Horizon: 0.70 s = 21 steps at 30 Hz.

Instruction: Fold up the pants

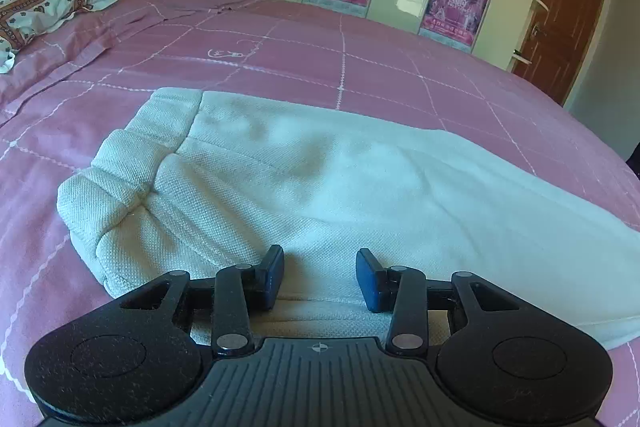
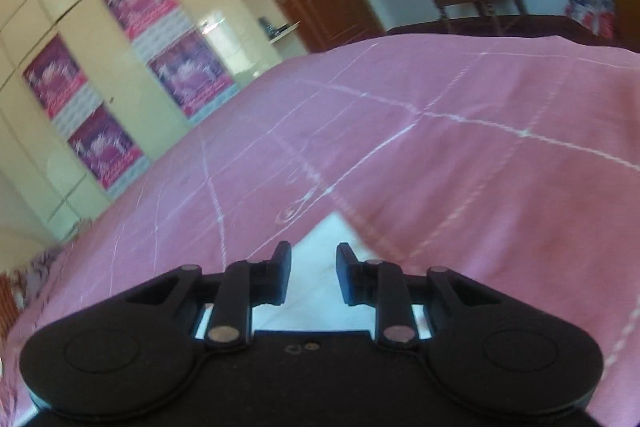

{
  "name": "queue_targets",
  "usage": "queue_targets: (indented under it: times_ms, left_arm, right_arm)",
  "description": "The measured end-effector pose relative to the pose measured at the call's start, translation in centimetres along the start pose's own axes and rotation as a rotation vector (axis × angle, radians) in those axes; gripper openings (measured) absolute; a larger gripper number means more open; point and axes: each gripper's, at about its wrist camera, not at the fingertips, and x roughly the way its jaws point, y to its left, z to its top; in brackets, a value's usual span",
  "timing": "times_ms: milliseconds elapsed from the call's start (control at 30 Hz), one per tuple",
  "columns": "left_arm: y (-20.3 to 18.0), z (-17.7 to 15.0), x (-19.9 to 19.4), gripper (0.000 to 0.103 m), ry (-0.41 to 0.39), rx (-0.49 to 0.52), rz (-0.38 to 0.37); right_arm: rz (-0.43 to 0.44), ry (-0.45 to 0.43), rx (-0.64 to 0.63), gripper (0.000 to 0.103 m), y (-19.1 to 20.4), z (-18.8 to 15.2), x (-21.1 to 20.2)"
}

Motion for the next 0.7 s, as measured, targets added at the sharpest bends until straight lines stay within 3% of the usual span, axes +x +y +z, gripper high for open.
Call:
queue_targets:
  times_ms: [200, 433, 500, 700]
  left_arm:
    - [0.1, 0.0, 0.2, 0.041, -0.004, -0.015, 0.002]
    - [0.3, 0.1, 0.2, 0.041, -0.001, -0.025, -0.006]
    - [0.3, 0.1, 0.2, 0.041, -0.001, -0.024, -0.005]
    - [0.3, 0.1, 0.2, 0.041, 0.0, -0.022, -0.004]
  right_arm:
    - [-0.005, 0.093, 0.128, 0.026, -5.3, -0.3, -1.5]
    - [0.072, 0.127, 0.208, 0.019, -4.8, -3.4, -1.2]
    - [0.078, 0.123, 0.214, 0.01, -4.7, -3.8, -1.1]
    - [0.084, 0.093, 0.158, 0.004, -3.6, -3.2, -0.5]
